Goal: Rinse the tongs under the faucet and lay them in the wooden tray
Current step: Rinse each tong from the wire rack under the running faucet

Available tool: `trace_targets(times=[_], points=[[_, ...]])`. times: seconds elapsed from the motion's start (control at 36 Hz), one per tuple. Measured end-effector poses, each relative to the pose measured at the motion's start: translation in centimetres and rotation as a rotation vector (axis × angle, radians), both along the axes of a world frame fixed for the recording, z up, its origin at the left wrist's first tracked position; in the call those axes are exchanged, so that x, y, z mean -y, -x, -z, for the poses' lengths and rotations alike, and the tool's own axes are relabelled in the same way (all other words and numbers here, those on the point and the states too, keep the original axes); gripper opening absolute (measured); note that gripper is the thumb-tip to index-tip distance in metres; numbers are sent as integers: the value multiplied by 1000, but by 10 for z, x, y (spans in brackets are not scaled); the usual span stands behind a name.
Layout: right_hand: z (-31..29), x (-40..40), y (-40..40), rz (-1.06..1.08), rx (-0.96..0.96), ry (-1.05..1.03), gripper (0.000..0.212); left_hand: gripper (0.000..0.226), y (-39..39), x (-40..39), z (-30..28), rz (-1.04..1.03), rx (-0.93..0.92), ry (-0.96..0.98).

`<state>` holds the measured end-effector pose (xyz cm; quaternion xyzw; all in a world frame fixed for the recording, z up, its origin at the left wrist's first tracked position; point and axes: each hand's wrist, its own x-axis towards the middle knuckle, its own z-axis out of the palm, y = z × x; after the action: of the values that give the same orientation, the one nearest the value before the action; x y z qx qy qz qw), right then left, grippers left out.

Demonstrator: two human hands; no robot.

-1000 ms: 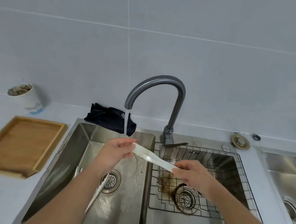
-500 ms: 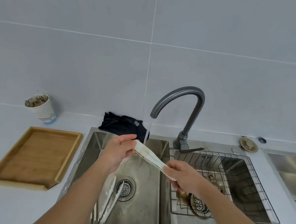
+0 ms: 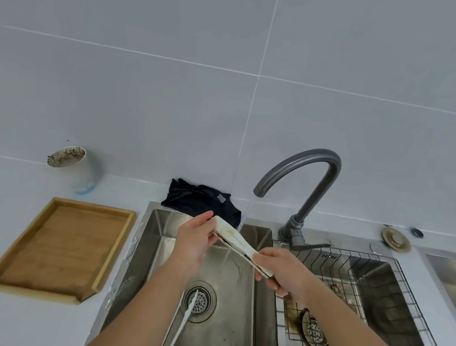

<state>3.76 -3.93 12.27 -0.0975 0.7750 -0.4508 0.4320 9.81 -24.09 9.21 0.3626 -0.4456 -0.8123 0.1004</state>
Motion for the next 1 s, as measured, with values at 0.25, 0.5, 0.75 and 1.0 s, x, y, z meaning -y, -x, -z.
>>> trace_targets(times=[0.25, 0.5, 0.75, 1.0], points=[[8, 23, 34, -110, -33, -119, 21, 36, 18, 13, 16, -21, 64, 52], [19, 64, 61, -184, -117, -242, 24, 37, 24, 38, 29, -122, 118, 24], [7, 74, 71, -216, -134, -290, 29, 35, 25, 39, 32, -157, 123, -61], [-12, 43, 65, -188, -156, -335, 28, 27, 27, 11, 25, -113, 92, -110]])
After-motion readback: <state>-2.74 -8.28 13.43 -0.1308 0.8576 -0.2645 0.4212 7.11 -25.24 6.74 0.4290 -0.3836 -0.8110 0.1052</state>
